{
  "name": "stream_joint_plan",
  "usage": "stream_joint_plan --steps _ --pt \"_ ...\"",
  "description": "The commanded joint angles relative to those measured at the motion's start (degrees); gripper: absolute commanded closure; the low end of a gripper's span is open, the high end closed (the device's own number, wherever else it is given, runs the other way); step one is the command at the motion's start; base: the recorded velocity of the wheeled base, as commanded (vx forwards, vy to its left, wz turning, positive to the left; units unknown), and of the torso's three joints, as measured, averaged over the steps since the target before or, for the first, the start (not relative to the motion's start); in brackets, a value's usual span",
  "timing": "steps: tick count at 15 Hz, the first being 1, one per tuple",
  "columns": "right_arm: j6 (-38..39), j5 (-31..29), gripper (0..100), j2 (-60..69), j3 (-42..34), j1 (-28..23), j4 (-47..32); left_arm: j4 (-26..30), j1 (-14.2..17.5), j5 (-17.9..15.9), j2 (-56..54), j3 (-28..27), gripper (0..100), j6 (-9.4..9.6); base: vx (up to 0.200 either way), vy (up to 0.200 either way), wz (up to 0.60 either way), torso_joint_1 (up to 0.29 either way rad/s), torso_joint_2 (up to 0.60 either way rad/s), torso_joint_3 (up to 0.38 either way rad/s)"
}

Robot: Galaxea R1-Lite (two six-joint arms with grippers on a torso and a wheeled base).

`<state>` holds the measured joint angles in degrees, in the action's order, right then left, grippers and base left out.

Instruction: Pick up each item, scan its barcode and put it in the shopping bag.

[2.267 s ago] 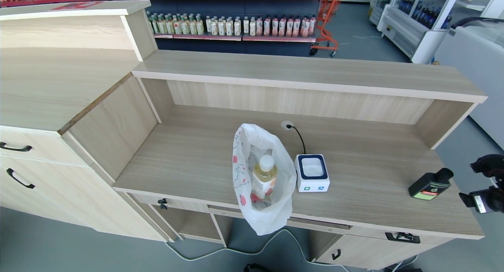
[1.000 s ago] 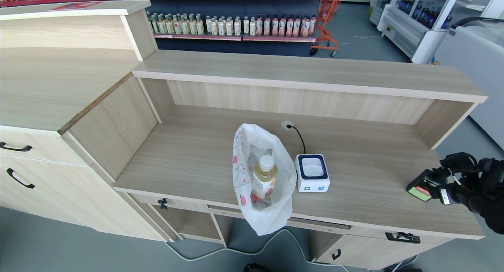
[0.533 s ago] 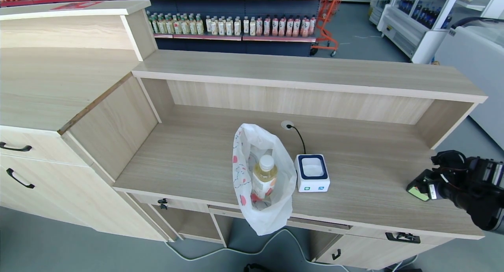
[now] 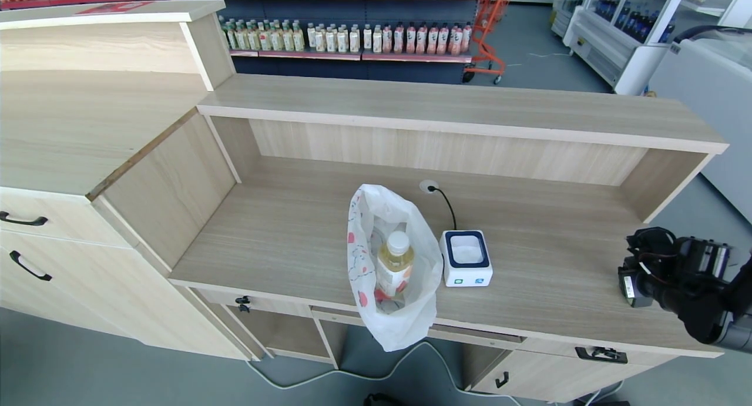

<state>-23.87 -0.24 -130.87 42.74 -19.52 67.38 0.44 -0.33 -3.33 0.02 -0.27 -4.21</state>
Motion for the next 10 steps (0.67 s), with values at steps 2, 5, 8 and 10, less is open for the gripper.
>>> stream_joint_plan --steps 2,5,8,10 --pt "-0.1 0.0 100 -0.4 0.1 0.6 0.5 0.0 0.0 0.0 0.0 0.0 0 -0.01 0.000 0.000 0.00 0.000 0.00 0.000" --pt "-4.1 -0.5 100 3.3 -1.9 0.9 2.0 0.0 0.0 0.0 0.0 0.0 0 -0.01 0.000 0.000 0.00 0.000 0.00 0.000" --pt "-15.0 0.0 100 22.6 -11.2 -0.5 1.4 0.0 0.0 0.0 0.0 0.0 0 -0.01 0.000 0.000 0.00 0.000 0.00 0.000" --pt "-24.3 3.1 100 36.9 -19.4 -0.4 1.4 0.0 0.0 0.0 0.0 0.0 0 -0.01 0.000 0.000 0.00 0.000 0.00 0.000"
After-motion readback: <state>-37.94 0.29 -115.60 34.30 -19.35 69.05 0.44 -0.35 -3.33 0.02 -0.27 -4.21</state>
